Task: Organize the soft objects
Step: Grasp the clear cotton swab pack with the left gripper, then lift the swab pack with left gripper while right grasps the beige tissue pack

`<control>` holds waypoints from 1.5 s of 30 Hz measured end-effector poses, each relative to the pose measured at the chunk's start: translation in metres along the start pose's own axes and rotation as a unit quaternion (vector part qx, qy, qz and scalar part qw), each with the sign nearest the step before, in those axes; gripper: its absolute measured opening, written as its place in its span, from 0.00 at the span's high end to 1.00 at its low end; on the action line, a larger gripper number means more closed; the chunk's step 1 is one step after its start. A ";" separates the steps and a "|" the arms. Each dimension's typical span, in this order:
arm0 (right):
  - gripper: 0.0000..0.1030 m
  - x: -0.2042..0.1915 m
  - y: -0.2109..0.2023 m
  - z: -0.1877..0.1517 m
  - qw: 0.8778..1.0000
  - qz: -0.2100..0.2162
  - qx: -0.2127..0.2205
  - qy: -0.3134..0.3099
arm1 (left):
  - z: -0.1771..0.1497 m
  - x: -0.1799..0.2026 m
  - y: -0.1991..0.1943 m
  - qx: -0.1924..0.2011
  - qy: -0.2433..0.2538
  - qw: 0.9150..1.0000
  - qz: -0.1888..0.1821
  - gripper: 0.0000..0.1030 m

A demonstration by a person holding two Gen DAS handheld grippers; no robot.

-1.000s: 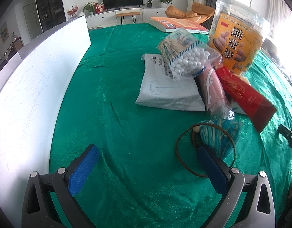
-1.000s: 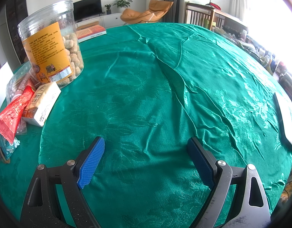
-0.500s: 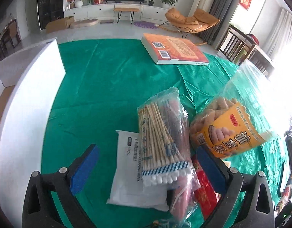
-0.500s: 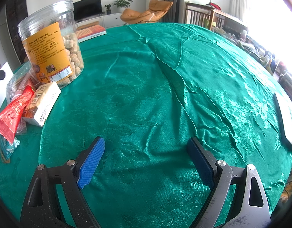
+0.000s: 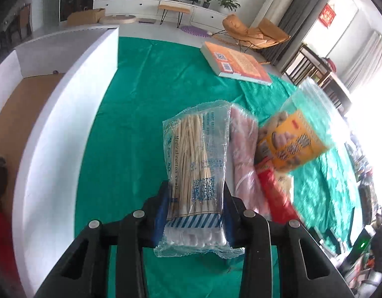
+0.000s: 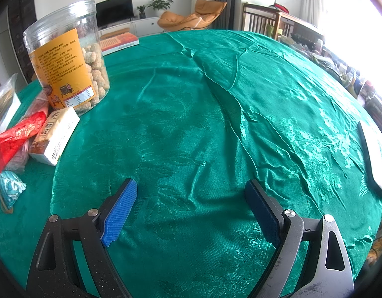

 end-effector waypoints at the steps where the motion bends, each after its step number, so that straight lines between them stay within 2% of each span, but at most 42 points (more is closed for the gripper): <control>1: 0.12 0.000 0.000 0.000 1.000 0.000 0.000 0.000 | -0.012 -0.004 -0.001 -0.004 0.007 1.000 0.018 0.64; 4: 0.12 0.001 0.000 0.001 1.000 0.000 0.000 0.000 | -0.052 -0.015 0.004 -0.015 0.033 0.996 0.078 0.64; 6: 0.12 0.000 0.000 0.000 1.000 0.000 0.000 0.000 | -0.072 -0.018 0.012 -0.021 0.054 0.993 0.100 0.59; 7: 0.12 0.000 0.000 0.000 1.000 0.000 0.000 0.000 | -0.079 -0.018 0.017 -0.020 0.066 0.992 0.110 0.53; 9: 0.12 0.000 0.000 0.000 1.000 0.000 0.000 0.000 | -0.085 -0.021 0.023 -0.010 0.073 0.989 0.132 0.19; 11: 0.12 0.000 0.000 0.001 1.000 0.000 0.000 0.000 | -0.086 -0.026 0.024 0.007 0.070 0.986 0.151 0.12; 15: 0.12 0.001 0.000 0.001 1.000 0.000 0.000 0.000 | -0.085 -0.032 0.027 0.028 0.063 0.990 0.125 0.10; 18: 0.12 0.000 0.000 0.000 1.000 0.000 0.000 0.000 | -0.082 -0.030 0.030 0.059 0.071 0.988 0.127 0.08; 36: 0.12 0.000 0.000 0.001 1.000 0.002 0.000 0.000 | -0.084 -0.031 0.029 0.059 0.069 0.988 0.127 0.07; 37: 0.12 -0.008 -0.011 -0.006 1.000 0.008 -0.001 0.002 | -0.084 -0.031 0.028 0.059 0.069 0.988 0.127 0.07; 39: 0.12 -0.010 -0.017 0.001 0.998 0.061 -0.003 0.028 | -0.085 -0.031 0.028 0.057 0.068 0.989 0.122 0.04; 41: 0.12 -0.016 -0.024 0.017 0.986 0.146 0.011 0.079 | -0.081 -0.027 0.036 0.048 0.075 0.990 0.113 0.00; 43: 0.13 -0.038 -0.026 0.037 0.982 0.170 0.009 0.077 | -0.080 -0.027 0.037 0.048 0.072 0.990 0.111 0.00; 45: 0.15 -0.076 -0.015 0.054 0.983 0.182 -0.019 0.027 | -0.079 -0.026 0.037 0.047 0.072 0.990 0.111 0.00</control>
Point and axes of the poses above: each gripper's, at about its wrist camera, not at the fingertips, and y roughly the way its jaws point, x to its right, z to its top, the point moved 5 cm from there along y, roughly the way its jaws point, and after that the axes turned 2 degrees about -x, right-handed, at the moved point
